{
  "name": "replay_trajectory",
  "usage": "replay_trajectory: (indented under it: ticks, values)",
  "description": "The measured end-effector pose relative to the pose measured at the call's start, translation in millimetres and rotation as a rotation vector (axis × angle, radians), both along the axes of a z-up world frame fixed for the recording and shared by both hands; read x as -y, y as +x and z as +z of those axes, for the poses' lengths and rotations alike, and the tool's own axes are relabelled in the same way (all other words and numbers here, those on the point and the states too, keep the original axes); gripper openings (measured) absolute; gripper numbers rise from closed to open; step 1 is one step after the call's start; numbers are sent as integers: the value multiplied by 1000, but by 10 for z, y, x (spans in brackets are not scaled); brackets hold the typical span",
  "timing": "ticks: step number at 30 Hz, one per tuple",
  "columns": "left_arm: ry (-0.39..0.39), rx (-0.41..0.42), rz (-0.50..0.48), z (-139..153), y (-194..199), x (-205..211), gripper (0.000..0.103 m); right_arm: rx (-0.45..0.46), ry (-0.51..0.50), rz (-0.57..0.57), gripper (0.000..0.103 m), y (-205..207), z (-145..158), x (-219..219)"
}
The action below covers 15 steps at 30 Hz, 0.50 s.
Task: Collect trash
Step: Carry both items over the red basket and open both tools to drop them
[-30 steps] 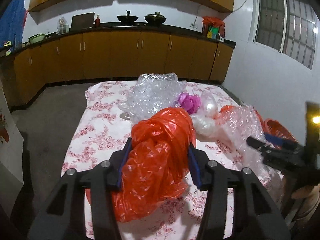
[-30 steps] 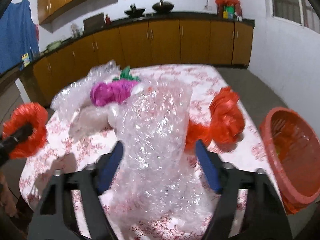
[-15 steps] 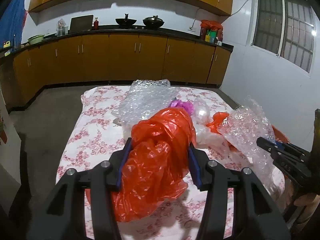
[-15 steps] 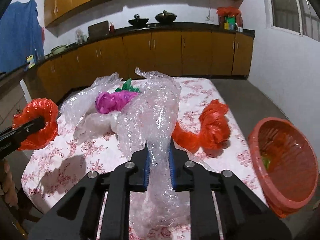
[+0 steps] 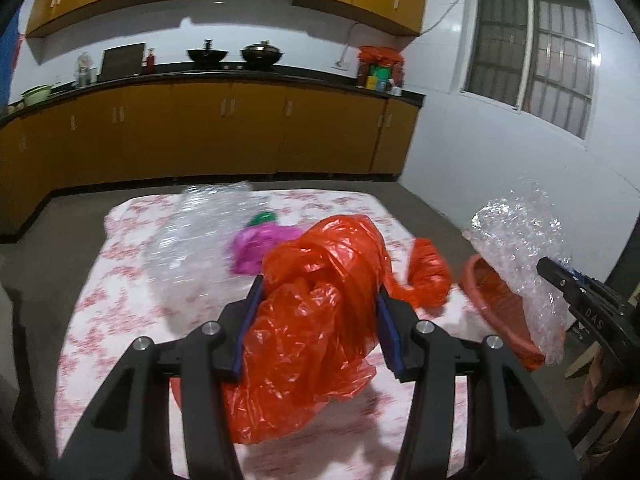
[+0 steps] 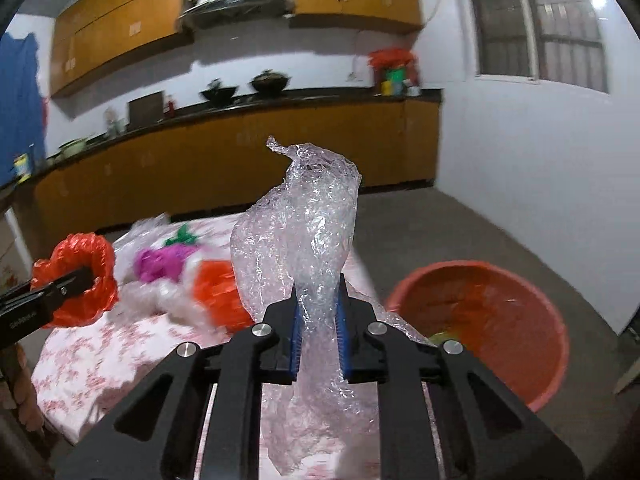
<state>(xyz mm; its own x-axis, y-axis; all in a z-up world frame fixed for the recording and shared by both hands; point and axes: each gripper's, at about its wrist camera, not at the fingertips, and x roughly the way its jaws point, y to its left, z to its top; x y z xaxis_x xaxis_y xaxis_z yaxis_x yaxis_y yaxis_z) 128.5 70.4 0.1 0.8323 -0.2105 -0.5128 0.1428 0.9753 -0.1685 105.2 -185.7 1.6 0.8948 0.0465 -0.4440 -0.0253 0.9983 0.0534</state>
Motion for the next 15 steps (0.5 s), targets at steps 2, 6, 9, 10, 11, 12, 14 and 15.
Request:
replay_trajectory:
  ticks: [2, 6, 9, 10, 11, 12, 14, 15]
  values:
    - [-9, 4, -28, 25, 33, 161, 50, 8, -8, -49, 15, -33, 26, 153]
    - [-19, 10, -85, 59, 111, 498, 50, 19, -7, -145, 15, -106, 32, 490]
    - [-23, 16, -135, 76, 181, 774, 50, 21, -2, -204, 15, -150, 23, 716]
    - [-22, 18, -158, 81, 213, 898, 50, 21, 0, -219, 15, -159, 13, 782]
    - [-24, 19, -175, 87, 238, 981, 50, 20, 2, -233, 15, -159, 5, 847]
    - [-25, 20, -194, 92, 266, 1081, 50, 19, 6, -253, 15, -167, -8, 931]
    - [-27, 24, -230, 100, 314, 1262, 50, 16, 12, -281, 15, -182, -35, 1028]
    - [-29, 27, -250, 102, 340, 1364, 50, 13, 16, -295, 15, -174, -49, 1079]
